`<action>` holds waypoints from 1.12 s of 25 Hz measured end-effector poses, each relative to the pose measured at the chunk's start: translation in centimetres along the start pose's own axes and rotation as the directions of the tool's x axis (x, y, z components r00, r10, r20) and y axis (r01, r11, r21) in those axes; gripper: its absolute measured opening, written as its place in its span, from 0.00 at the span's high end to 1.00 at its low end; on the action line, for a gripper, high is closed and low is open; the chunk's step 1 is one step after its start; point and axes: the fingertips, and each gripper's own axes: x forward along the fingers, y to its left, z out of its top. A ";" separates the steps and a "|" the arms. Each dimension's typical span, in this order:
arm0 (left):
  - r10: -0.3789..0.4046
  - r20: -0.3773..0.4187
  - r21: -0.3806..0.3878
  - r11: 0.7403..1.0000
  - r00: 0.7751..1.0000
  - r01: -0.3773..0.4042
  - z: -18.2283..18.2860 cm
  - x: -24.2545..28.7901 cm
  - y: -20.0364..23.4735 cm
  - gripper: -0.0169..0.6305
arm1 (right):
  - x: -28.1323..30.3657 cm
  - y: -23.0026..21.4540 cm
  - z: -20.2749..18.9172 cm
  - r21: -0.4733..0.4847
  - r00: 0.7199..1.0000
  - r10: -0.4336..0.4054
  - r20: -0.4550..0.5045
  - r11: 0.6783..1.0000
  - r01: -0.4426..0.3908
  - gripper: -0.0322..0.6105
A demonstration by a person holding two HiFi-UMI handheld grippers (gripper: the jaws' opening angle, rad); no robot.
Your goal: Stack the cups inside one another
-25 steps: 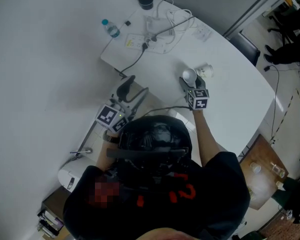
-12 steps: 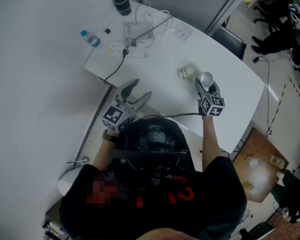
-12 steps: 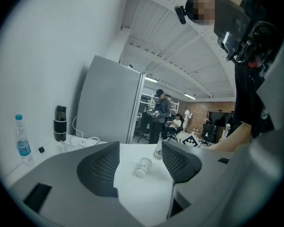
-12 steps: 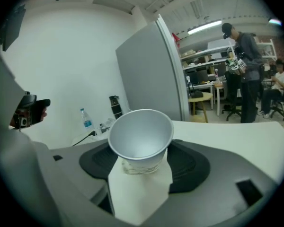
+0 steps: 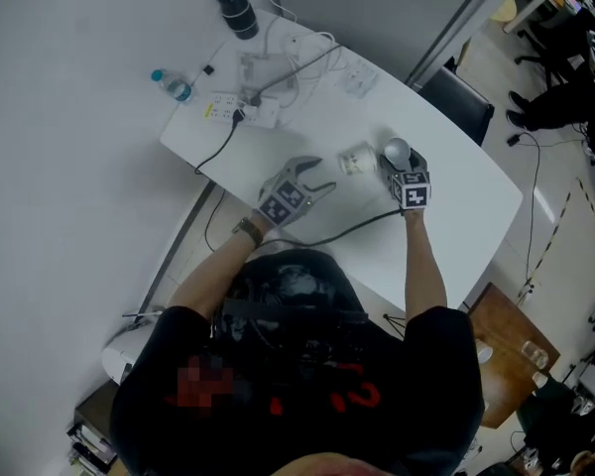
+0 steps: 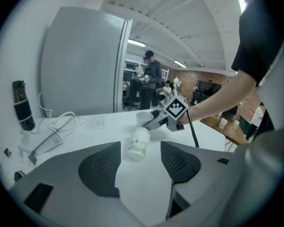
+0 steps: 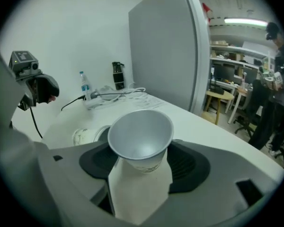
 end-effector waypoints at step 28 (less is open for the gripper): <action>0.185 0.047 -0.252 0.953 0.982 -0.167 -4.4 -0.7 4.9 0.46 | 2.5 7.1 8.9 0.614 0.838 0.324 0.438 0.573 -0.543 0.44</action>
